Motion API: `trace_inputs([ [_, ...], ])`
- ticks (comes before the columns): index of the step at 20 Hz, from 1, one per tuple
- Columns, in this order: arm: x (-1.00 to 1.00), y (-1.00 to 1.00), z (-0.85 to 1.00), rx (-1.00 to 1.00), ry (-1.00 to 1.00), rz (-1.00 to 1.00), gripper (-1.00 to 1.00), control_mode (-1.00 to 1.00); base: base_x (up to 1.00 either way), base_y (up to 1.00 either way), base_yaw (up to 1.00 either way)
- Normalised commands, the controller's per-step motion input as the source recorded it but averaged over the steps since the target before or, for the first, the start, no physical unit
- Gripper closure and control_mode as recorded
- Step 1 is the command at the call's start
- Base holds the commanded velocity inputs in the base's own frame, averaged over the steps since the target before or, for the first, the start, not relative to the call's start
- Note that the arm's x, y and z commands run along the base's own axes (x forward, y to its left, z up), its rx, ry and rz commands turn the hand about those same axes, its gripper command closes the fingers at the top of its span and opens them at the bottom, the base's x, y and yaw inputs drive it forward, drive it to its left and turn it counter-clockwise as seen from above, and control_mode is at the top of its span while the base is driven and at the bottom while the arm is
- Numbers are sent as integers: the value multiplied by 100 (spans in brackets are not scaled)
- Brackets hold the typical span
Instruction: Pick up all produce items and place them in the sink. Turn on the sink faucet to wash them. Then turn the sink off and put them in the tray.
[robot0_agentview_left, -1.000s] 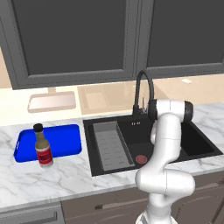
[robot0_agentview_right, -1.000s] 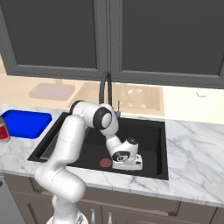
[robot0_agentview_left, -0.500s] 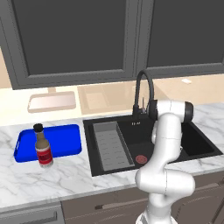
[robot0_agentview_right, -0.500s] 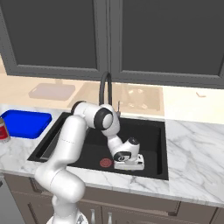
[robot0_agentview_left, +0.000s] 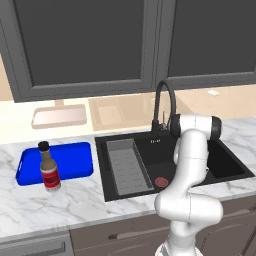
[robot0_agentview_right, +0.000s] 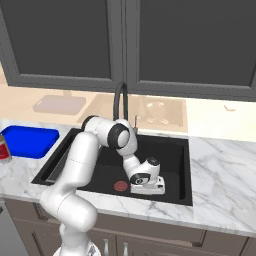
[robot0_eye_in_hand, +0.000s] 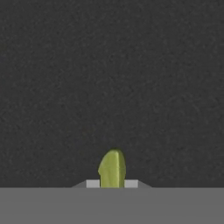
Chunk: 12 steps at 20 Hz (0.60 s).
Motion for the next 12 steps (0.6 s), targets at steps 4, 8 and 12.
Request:
trace_inputs([
  [4, 0, 0, 0, 0, 0, 0, 100, -100, 0, 0, 0],
  [8, 0, 0, 0, 0, 0, 0, 100, -100, 0, 0, 0],
  [12, 0, 0, 0, 0, 0, 0, 100, -100, 0, 0, 0],
])
